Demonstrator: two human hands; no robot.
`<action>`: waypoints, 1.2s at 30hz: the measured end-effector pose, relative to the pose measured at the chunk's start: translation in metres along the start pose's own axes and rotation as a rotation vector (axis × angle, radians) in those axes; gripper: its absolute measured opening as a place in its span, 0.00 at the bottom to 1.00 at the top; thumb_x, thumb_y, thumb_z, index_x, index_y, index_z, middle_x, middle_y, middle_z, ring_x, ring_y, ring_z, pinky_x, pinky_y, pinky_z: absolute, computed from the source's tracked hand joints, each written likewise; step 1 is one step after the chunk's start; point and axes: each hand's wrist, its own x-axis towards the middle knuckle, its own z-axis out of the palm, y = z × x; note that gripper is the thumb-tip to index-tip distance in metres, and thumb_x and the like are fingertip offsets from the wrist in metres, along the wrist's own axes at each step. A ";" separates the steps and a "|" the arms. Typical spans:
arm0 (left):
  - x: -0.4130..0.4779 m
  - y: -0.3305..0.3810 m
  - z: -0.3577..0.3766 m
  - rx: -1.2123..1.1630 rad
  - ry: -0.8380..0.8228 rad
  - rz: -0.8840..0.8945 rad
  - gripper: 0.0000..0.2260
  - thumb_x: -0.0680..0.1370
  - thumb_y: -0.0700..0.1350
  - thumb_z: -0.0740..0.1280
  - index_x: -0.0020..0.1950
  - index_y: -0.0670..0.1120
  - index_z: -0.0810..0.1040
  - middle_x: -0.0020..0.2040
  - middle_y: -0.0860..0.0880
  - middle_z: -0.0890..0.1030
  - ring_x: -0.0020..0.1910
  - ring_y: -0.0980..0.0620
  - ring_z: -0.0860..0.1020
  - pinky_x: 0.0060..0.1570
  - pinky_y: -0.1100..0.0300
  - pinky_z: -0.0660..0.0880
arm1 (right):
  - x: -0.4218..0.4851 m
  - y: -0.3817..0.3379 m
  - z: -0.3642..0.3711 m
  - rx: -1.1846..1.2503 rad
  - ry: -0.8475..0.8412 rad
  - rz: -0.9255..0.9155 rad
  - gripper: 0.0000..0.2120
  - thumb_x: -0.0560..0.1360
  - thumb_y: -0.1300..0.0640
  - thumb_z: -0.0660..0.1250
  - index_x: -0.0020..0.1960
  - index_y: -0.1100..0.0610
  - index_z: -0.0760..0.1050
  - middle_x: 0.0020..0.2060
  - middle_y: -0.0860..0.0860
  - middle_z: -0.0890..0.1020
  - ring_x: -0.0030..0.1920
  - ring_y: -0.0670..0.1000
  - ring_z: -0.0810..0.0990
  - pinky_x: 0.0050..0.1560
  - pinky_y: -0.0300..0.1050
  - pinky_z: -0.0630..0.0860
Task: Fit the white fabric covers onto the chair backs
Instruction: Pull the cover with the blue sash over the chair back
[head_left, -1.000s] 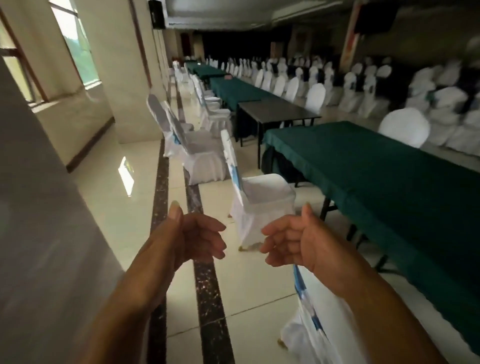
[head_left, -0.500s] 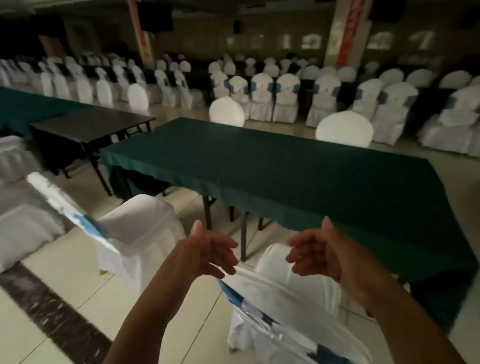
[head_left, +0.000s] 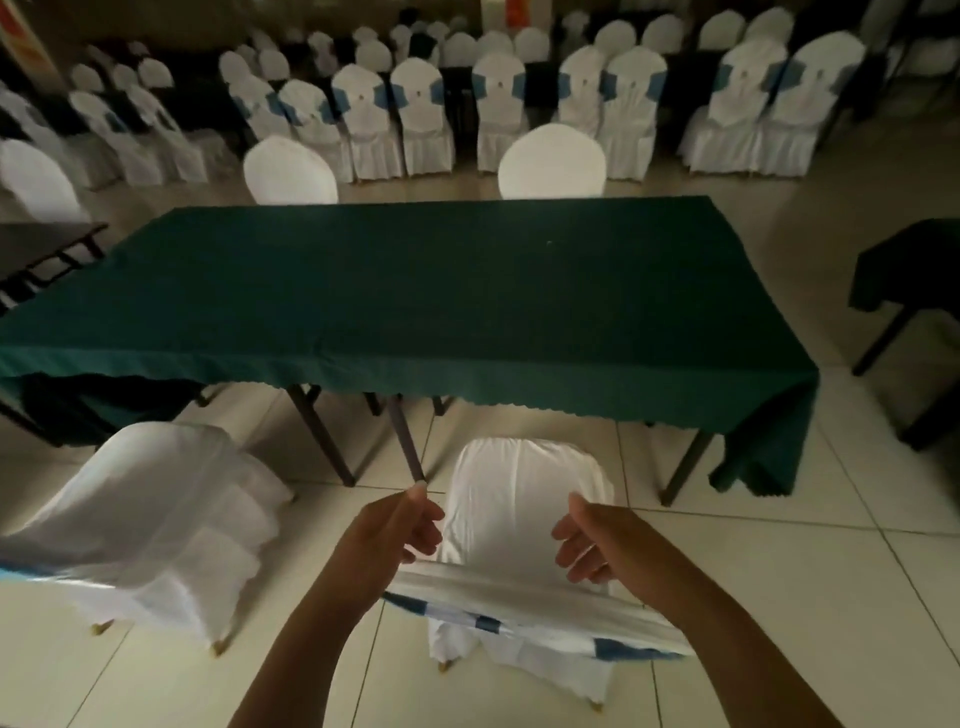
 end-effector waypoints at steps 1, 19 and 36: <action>0.005 -0.009 0.001 0.030 -0.012 -0.015 0.26 0.72 0.70 0.56 0.43 0.52 0.85 0.41 0.44 0.86 0.42 0.45 0.84 0.50 0.40 0.80 | -0.001 0.008 0.004 -0.083 0.026 -0.008 0.23 0.80 0.36 0.55 0.46 0.50 0.82 0.39 0.50 0.87 0.41 0.50 0.86 0.51 0.48 0.82; 0.011 -0.093 0.018 0.198 0.025 0.272 0.12 0.68 0.60 0.67 0.38 0.53 0.77 0.35 0.55 0.80 0.39 0.55 0.79 0.38 0.59 0.75 | -0.023 0.068 0.083 -0.320 0.605 -0.294 0.10 0.66 0.42 0.72 0.43 0.45 0.77 0.39 0.39 0.80 0.44 0.43 0.78 0.44 0.37 0.74; 0.081 -0.115 0.036 0.428 0.295 0.604 0.27 0.69 0.70 0.68 0.41 0.45 0.73 0.40 0.51 0.73 0.38 0.49 0.69 0.36 0.53 0.70 | 0.048 0.068 0.087 -0.380 0.964 -0.494 0.20 0.65 0.42 0.72 0.46 0.57 0.75 0.45 0.46 0.74 0.45 0.50 0.72 0.44 0.53 0.74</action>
